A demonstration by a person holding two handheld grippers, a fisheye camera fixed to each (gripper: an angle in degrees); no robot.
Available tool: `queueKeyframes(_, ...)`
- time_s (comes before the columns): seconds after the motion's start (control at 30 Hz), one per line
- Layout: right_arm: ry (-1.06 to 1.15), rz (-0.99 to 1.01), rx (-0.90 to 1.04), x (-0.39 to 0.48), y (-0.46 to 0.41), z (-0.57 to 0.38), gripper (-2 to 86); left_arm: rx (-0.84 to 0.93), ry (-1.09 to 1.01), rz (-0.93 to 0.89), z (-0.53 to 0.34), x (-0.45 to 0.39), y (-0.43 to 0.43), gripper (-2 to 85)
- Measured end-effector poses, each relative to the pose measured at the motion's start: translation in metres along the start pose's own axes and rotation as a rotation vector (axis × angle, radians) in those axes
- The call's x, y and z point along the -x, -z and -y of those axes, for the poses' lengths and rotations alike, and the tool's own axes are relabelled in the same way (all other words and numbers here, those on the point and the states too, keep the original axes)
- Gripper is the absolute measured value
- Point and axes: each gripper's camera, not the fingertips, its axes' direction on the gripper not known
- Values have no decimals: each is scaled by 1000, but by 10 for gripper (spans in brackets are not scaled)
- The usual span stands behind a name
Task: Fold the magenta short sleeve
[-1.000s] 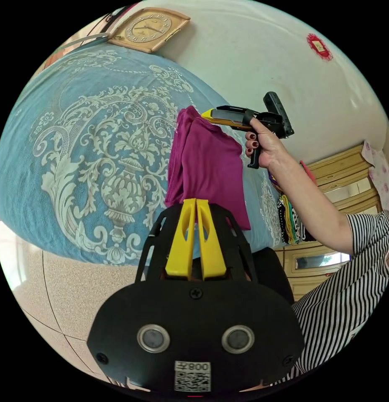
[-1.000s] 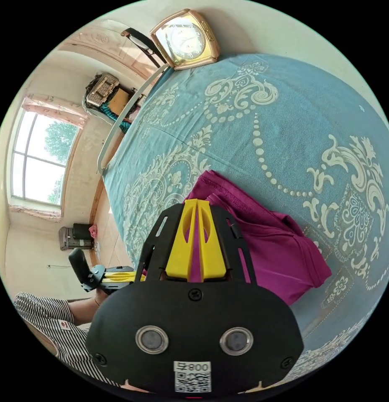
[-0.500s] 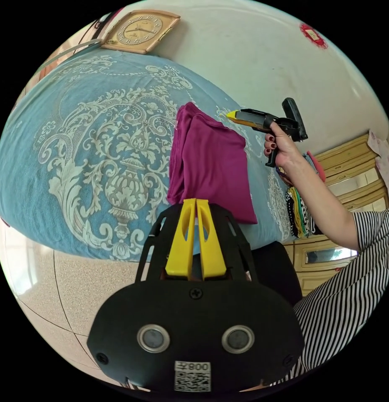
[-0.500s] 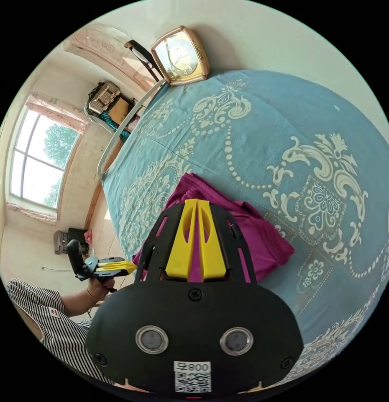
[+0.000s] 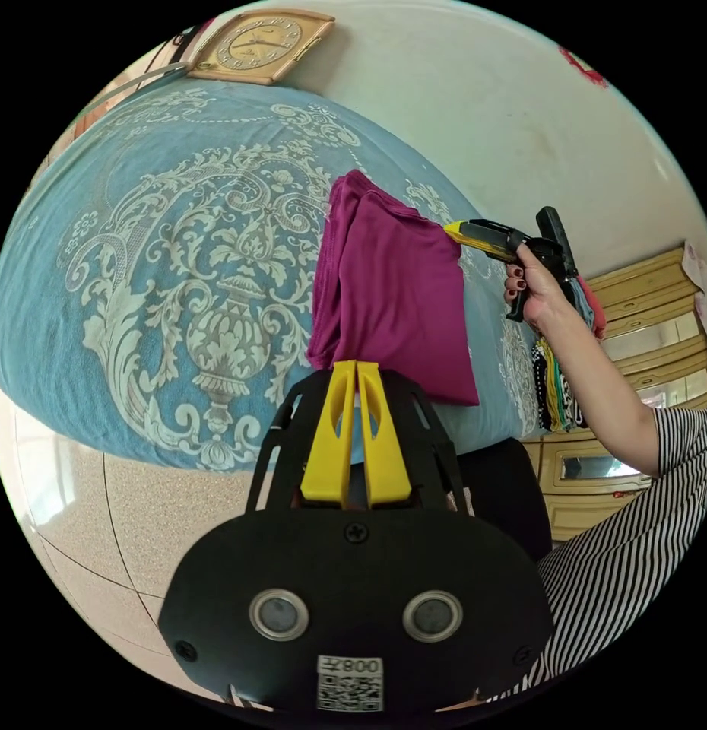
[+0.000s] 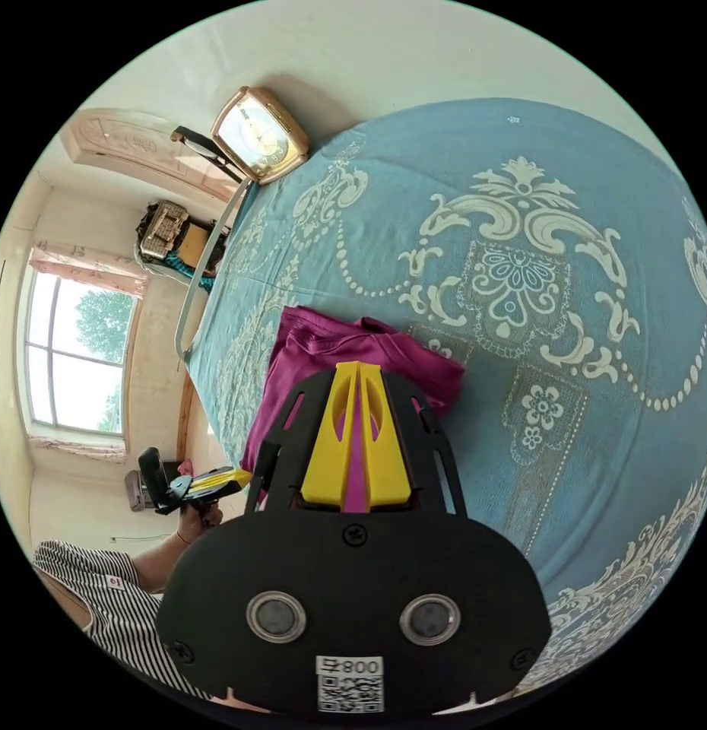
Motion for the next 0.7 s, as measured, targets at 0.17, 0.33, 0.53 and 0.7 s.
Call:
queueKeyframes(0.17, 117, 3, 51, 31, -29, -10, 1, 5, -6, -5, 10, -20, 3, 2)
queueKeyframes(0.33, 57, -9, 139, 16, -75, 7, 1, 8, -2, -10, 19, -40, 11, 2)
queueKeyframes(0.53, 45, 80, 48, -3, -44, -39, 1, -42, -23, -36, 27, -74, 31, 2)
queueKeyframes(0.7, 55, 158, 3, -18, -4, -153, 1, 14, -19, -6, 39, -99, 28, 3)
